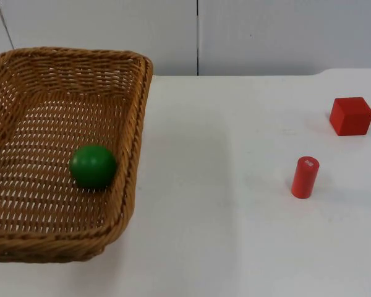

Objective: Pick up the basket with the left hand and place the object to the left of the red cylinder into the basket with the right hand.

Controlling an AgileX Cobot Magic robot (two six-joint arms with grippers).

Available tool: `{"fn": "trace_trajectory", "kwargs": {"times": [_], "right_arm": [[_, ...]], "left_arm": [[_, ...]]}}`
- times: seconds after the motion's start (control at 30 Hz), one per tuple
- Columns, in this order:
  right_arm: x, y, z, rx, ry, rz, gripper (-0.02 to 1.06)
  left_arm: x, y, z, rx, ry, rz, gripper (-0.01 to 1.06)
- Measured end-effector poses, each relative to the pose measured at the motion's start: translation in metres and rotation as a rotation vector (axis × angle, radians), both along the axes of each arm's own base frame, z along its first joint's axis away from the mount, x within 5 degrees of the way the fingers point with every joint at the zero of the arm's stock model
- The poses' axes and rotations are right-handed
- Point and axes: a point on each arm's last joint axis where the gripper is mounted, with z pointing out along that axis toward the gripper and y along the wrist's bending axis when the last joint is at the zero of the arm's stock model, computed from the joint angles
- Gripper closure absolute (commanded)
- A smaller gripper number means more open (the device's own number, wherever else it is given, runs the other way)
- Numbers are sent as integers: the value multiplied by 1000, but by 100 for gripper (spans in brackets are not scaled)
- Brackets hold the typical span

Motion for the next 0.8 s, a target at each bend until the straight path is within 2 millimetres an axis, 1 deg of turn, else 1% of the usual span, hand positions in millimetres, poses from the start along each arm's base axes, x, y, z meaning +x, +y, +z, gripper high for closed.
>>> {"fn": "trace_trajectory", "kwargs": {"times": [0.03,0.07,0.17,0.2,0.3,0.37,0.4,0.5,0.6,0.73,0.8], "right_arm": [[0,0,0,0,0,0,32],[-13,-13,-6,-19,17,0,32],[-36,-34,-26,-50,58,-4,32],[-36,-34,-26,-50,58,-4,32],[-54,-51,-41,-30,50,-11,32],[-62,-59,-46,6,28,-17,32],[-62,-59,-46,6,28,-17,32],[-72,-68,-46,43,1,-21,32],[-74,-70,-44,53,-7,-22,32],[-74,-70,-43,59,-9,-25,32],[-74,-70,-43,62,-7,-27,32]], "left_arm": [[0,0,0,0,0,0,105],[0,0,0,0,0,0,105],[0,0,0,0,0,0,105],[0,0,0,0,0,0,105],[0,0,0,0,0,0,105],[0,0,0,0,0,0,105],[0,0,0,0,0,0,105],[0,0,0,2,-2,0,105],[1,0,0,0,-8,7,105],[8,1,-4,-24,-16,52,105],[15,2,-12,-43,-15,73,105]]}}
